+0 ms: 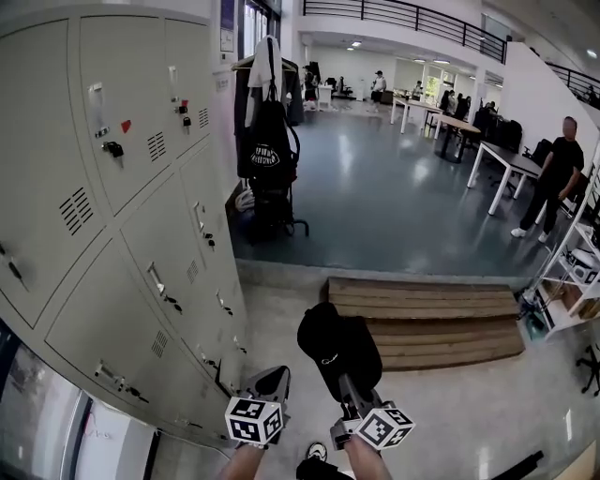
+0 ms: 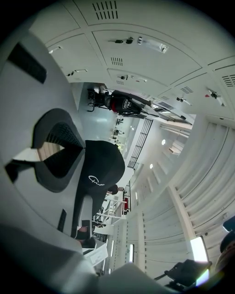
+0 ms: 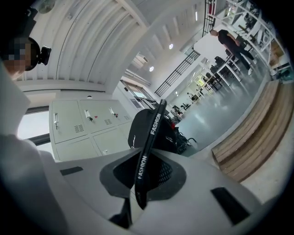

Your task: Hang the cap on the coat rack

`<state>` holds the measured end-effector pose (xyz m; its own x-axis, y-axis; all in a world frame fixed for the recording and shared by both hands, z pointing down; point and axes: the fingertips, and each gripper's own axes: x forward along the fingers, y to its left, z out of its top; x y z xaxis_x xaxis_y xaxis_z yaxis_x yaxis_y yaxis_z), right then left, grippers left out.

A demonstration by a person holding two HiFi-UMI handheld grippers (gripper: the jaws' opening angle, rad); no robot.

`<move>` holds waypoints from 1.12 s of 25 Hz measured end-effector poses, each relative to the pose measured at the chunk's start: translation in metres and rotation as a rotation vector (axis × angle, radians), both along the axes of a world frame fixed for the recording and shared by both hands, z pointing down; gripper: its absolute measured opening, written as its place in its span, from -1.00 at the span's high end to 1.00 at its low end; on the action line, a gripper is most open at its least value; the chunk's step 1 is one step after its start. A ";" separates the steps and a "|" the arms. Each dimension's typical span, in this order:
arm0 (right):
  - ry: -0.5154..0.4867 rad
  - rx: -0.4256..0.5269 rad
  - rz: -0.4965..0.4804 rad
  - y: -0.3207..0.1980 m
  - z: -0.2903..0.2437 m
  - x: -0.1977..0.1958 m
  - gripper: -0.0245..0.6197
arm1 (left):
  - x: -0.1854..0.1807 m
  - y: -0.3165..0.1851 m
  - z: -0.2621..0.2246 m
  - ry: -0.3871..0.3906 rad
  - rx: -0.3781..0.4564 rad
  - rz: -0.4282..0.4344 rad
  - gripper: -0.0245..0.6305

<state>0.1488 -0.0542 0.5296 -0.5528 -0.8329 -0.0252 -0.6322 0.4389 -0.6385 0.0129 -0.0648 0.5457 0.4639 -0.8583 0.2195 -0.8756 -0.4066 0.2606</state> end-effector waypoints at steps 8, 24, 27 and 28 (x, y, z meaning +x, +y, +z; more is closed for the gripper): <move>0.013 0.004 -0.049 -0.075 0.000 0.010 0.87 | 0.013 -0.071 -0.004 -0.003 0.004 -0.033 0.91; -0.017 -0.012 -0.033 -0.179 0.003 0.057 0.87 | 0.050 -0.171 -0.002 -0.004 -0.007 -0.039 0.91; -0.021 -0.028 -0.051 -0.190 0.007 0.050 0.87 | 0.045 -0.183 0.000 -0.007 -0.019 -0.051 0.91; -0.023 -0.034 -0.056 -0.195 0.009 0.047 0.87 | 0.043 -0.189 0.000 -0.005 -0.021 -0.055 0.91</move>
